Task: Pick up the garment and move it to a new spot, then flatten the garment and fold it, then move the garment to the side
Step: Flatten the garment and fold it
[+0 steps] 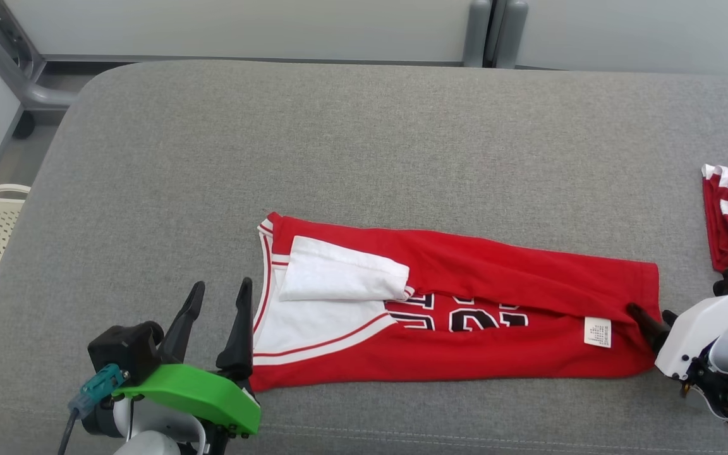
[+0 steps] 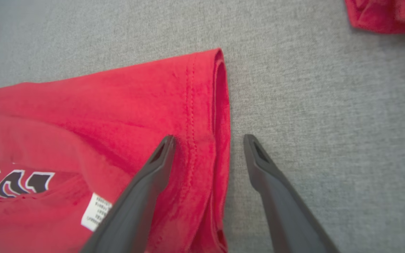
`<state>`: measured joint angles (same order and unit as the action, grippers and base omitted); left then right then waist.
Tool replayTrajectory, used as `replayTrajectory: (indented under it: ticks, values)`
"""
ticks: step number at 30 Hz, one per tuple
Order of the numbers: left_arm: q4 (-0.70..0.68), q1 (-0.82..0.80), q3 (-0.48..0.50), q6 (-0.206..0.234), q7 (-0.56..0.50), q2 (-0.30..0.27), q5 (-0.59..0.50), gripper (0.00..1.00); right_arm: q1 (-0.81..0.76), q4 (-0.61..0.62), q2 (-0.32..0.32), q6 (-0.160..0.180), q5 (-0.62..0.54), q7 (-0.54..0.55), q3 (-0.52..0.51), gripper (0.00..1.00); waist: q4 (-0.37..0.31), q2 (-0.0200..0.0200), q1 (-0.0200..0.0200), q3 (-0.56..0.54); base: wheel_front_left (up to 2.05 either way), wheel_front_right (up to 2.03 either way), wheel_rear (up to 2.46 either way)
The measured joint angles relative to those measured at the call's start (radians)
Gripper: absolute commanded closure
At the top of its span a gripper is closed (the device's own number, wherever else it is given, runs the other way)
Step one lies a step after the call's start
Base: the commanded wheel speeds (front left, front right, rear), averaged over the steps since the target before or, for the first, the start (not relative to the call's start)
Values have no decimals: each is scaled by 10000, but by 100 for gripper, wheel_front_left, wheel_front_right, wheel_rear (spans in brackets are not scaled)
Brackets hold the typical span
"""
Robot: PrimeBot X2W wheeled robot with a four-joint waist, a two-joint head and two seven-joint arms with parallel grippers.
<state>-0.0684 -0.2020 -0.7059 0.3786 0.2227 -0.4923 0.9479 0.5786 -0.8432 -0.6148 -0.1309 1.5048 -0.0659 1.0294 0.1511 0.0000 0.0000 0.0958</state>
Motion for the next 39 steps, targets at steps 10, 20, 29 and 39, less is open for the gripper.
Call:
replayTrajectory:
  ticks: [10,20,29,39]
  values:
    - [21,-28,48,-4,31,21,2,0,35,585,-12,4,-71,477,280,60,9,0,0,100,0,0,0]
    - [81,-109,54,-42,31,33,6,0,286,391,63,-4,-301,-63,255,100,-19,0,0,119,0,0,0]
    - [77,-68,92,-27,44,29,82,0,420,995,-938,-8,460,309,-372,100,-264,0,0,5,0,0,0]
    - [61,75,-29,-13,12,36,104,0,415,1078,-2290,-6,453,855,-399,100,-691,0,0,-315,0,0,0]
